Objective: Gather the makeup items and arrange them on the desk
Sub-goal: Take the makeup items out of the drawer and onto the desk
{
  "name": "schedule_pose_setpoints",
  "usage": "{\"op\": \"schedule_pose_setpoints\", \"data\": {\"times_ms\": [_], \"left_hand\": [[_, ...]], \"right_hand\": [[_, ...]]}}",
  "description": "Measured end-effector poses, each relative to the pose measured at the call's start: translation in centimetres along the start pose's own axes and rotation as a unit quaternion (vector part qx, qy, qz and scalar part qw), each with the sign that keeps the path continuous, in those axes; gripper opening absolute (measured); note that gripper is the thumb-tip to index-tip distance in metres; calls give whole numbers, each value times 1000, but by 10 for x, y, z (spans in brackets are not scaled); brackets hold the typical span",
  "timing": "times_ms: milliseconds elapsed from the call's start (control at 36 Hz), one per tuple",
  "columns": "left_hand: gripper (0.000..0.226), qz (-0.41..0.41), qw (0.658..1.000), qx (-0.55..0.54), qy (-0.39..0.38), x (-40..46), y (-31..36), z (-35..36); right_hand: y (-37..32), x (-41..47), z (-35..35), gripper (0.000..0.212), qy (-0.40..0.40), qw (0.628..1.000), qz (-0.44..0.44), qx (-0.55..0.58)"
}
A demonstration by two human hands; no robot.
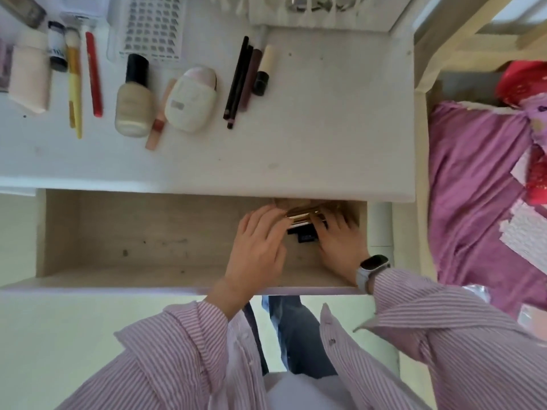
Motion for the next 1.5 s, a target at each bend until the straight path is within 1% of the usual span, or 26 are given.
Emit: {"op": "schedule_pose_setpoints", "data": {"times_ms": [56,83,139,222,278,333,417,500,583,639,722,806,889,972,1028,1056,1111,1139,1167,1194,1222,1278,1333,1417,1444,1500], "left_hand": [[37,-42,998,6,-38,-9,-11,9],[37,-60,996,12,-61,-14,-17,14],[40,-88,990,22,-109,-22,-26,24],[45,-112,981,33,-155,-24,-36,33],[48,-119,977,36,-173,-20,-41,37],[47,-118,974,42,-187,-15,-47,41],[41,-99,972,55,-205,-11,-52,48],[60,-85,970,55,-222,-9,-54,57],[69,-89,973,51,-208,-7,-58,60],[68,-101,971,46,-210,-7,-60,65],[62,-107,961,48,-250,-5,-63,77],[72,-92,946,69,-303,-6,-64,93],[75,-94,933,78,-337,-7,-64,104],[73,-83,928,81,-353,-11,-61,104],[69,-56,930,84,-355,-16,-61,101],[64,-27,933,84,-348,-18,-57,98],[44,33,941,99,-322,-23,-50,92],[34,48,943,109,-311,-25,-49,90],[30,47,944,113,-305,-27,-51,89],[31,38,945,106,-308,-28,-53,90],[39,14,946,94,-310,-27,-56,92],[68,-50,938,75,-335,-30,-63,100],[83,-88,927,77,-356,-32,-67,107],[84,-68,941,79,-322,-23,-65,103],[82,-56,942,84,-320,-22,-64,101],[80,-50,936,74,-342,-26,-65,97]], "right_hand": [[-8,7,2,46,13,1000,3,-16],[-12,9,5,43,8,1000,1,-17],[-20,11,14,43,-17,1000,-2,-25],[-28,9,18,21,-25,999,-9,-43],[-21,10,17,23,-45,997,24,-57],[-21,9,25,30,-66,997,9,-48],[-21,5,22,32,-89,996,2,-20],[-21,-3,17,30,-107,994,-12,1],[-15,-14,8,35,-129,991,-24,40],[-12,-21,-3,36,-120,990,-31,63],[-9,-27,-16,32,-79,994,-40,69],[-6,-29,-15,32,-77,995,-33,57],[-1,-29,-13,32,-90,994,-19,59],[5,-32,-15,32,-94,992,-6,80],[9,-34,-17,33,-93,991,5,91],[10,-35,-17,34,-95,991,10,94],[13,-36,-16,35,-97,990,17,96],[13,-36,-16,35,-98,990,20,98],[13,-36,-15,35,-96,990,21,99],[13,-36,-16,35,-94,990,21,99],[13,-36,-16,35,-94,990,20,99],[11,-36,-15,36,-99,990,17,99],[10,-36,-14,37,-104,990,16,97],[12,-35,-15,36,-106,990,21,93],[13,-35,-16,36,-107,989,23,96],[12,-37,-18,36,-120,986,20,113]]}}
Point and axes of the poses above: each hand's wrist, its own x-axis towards the middle knuckle, its own z-axis out of the palm, y = z × x, the point moved 9 cm from there along x, towards the middle knuckle, and after that the axes turned 15 degrees about z, right-handed, at the moved point
